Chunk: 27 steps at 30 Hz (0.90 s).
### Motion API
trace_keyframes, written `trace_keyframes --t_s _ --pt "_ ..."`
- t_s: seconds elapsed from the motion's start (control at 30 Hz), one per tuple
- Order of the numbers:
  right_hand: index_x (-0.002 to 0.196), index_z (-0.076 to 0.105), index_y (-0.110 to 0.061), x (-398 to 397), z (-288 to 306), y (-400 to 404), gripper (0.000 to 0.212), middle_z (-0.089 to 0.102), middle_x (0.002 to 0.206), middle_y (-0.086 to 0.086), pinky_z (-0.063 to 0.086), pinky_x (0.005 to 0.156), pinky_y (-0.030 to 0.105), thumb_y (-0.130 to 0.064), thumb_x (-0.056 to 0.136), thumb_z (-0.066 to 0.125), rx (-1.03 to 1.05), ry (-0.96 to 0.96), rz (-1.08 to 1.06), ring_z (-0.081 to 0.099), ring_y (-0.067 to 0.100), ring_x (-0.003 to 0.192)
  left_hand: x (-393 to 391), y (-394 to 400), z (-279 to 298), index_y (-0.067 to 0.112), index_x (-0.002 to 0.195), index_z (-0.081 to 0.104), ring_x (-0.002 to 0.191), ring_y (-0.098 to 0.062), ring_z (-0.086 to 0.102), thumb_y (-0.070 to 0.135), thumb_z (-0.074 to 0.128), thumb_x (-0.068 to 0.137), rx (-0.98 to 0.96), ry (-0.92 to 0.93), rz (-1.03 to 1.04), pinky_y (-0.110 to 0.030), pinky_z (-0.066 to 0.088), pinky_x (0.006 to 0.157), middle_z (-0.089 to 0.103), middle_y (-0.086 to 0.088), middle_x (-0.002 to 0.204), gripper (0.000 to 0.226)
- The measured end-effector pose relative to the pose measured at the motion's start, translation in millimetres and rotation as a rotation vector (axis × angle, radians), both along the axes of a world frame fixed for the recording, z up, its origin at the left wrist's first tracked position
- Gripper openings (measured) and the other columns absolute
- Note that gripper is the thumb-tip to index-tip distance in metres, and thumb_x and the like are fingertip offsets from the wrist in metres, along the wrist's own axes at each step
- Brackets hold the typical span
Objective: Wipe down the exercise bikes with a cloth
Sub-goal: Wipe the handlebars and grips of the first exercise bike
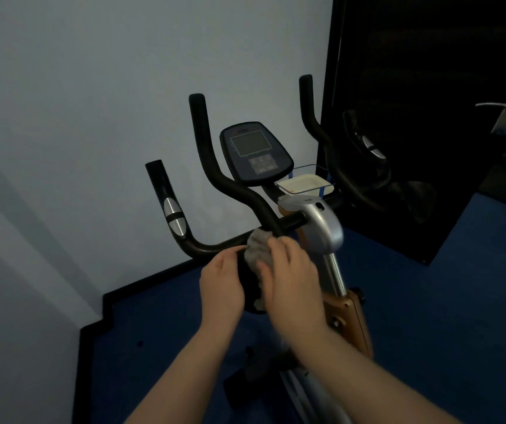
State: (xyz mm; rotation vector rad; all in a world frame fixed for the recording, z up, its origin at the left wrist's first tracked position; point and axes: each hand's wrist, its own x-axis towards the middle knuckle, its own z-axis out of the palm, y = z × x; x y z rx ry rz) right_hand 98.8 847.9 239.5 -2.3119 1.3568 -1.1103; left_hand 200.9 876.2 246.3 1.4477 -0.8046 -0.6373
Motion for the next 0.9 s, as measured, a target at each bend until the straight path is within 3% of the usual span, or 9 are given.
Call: trace_keyframes --t_s 0.1,0.27,0.37,0.43,0.53,0.63,0.7,0.8,0.9 --pt "0.119 0.054 -0.013 -1 -11 -5 0.03 0.055 0.112 0.009 0.049 0.072 0.037 -0.028 0.092 0.055 -0.106 0.11 -0.023 0.056 0.023 0.089 -1 -1 -2 0.027 0.092 0.074 0.084 -0.003 0.067 0.016 0.039 0.102 -0.005 0.003 0.018 -0.012 0.049 0.067 0.074 0.012 0.086 0.038" --pt "0.108 0.055 -0.016 0 22 -52 0.03 0.063 0.097 0.006 0.042 0.066 0.036 -0.03 0.104 0.029 0.092 0.216 0.133 0.063 0.029 0.084 0 -1 -1 0.03 0.089 0.074 0.084 -0.006 0.067 0.018 0.04 0.101 0.007 0.028 0.012 -0.017 0.051 0.066 0.073 0.011 0.085 0.038" --pt "0.11 0.054 -0.021 -1 18 -43 0.033 0.065 0.097 0.004 0.047 0.069 0.037 -0.037 0.103 0.026 0.139 0.049 0.055 0.064 0.027 0.086 1 -1 -2 0.027 0.091 0.074 0.087 -0.009 0.067 0.019 0.04 0.101 0.015 0.029 0.012 -0.024 0.052 0.073 0.073 0.008 0.087 0.036" --pt "0.122 0.044 -0.028 3 4 -22 0.032 0.06 0.112 -0.001 0.052 0.074 0.04 -0.044 0.098 0.028 0.188 -0.071 -0.022 0.061 0.02 0.094 0 -1 -2 0.024 0.094 0.074 0.088 -0.009 0.067 0.018 0.04 0.101 0.005 0.015 0.011 -0.024 0.051 0.074 0.074 0.007 0.088 0.036" --pt "0.136 0.036 -0.034 5 -11 3 0.042 0.04 0.136 0.001 0.05 0.072 0.033 -0.046 0.095 0.036 0.003 0.125 -0.033 0.046 0.019 0.109 -1 -1 -2 0.025 0.093 0.074 0.084 -0.002 0.067 0.017 0.04 0.101 -0.022 -0.016 0.016 -0.011 0.048 0.067 0.073 0.012 0.086 0.036" --pt "0.124 0.046 -0.034 -1 3 -15 0.034 0.048 0.118 0.001 0.049 0.067 0.035 -0.051 0.096 0.037 -0.058 0.233 0.065 0.051 0.019 0.098 -2 -1 -1 0.031 0.086 0.074 0.08 0.001 0.065 0.017 0.041 0.101 -0.038 -0.013 0.025 -0.008 0.045 0.064 0.073 0.013 0.084 0.039" --pt "0.113 0.05 -0.029 6 23 -39 0.03 0.055 0.103 0.0 0.047 0.067 0.036 -0.051 0.099 0.034 0.076 0.297 0.123 0.058 0.022 0.091 -2 0 0 0.037 0.078 0.073 0.077 0.0 0.065 0.019 0.041 0.101 -0.033 -0.017 0.019 -0.011 0.047 0.063 0.072 0.012 0.081 0.044" --pt "0.1 0.058 -0.024 14 38 -59 0.03 0.059 0.089 -0.003 0.038 0.062 0.032 -0.047 0.1 0.038 0.29 0.154 0.176 0.061 0.021 0.089 -3 1 2 0.037 0.083 0.072 0.078 0.002 0.065 0.019 0.04 0.102 -0.02 -0.011 0.019 -0.01 0.047 0.063 0.072 0.016 0.081 0.042" --pt "0.11 0.056 -0.027 2 14 -33 0.021 0.056 0.105 -0.007 0.048 0.079 0.036 -0.04 0.099 0.043 0.195 -0.09 0.181 0.056 0.011 0.095 -2 1 1 0.033 0.089 0.073 0.082 -0.001 0.066 0.02 0.039 0.102 0.004 -0.003 0.022 -0.014 0.049 0.067 0.073 0.014 0.085 0.039"
